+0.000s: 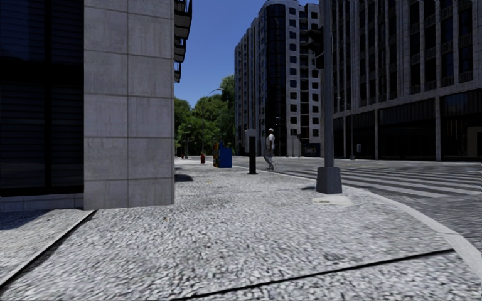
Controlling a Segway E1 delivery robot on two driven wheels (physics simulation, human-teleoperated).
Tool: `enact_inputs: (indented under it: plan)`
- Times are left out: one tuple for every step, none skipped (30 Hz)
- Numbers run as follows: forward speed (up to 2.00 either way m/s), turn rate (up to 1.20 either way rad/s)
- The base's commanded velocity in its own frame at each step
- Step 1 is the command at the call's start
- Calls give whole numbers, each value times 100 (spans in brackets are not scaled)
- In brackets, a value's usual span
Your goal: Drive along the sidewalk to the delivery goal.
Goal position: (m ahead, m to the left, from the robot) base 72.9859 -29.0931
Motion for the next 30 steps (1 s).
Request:
enact_inputs:
  plan:
    - [146,0]
    - [146,0]
    - [146,0]
    - [146,0]
    - [146,0]
    - [146,0]
    - [146,0]
    - [147,0]
    - [147,0]
    - [147,0]
    - [147,0]
    - [147,0]
    - [147,0]
    - [147,0]
    - [147,0]
    - [147,-6]
    - [147,-9]
    - [147,-9]
    - [147,-13]
    - [154,-19]
    - [163,-30]
    - [163,-30]
    - [166,-35]
    - [166,-38]
    - [166,-49]
    - [166,-49]
    - [167,-60]
    - [167,-65]
    - [167,-66]
    - [167,-66]
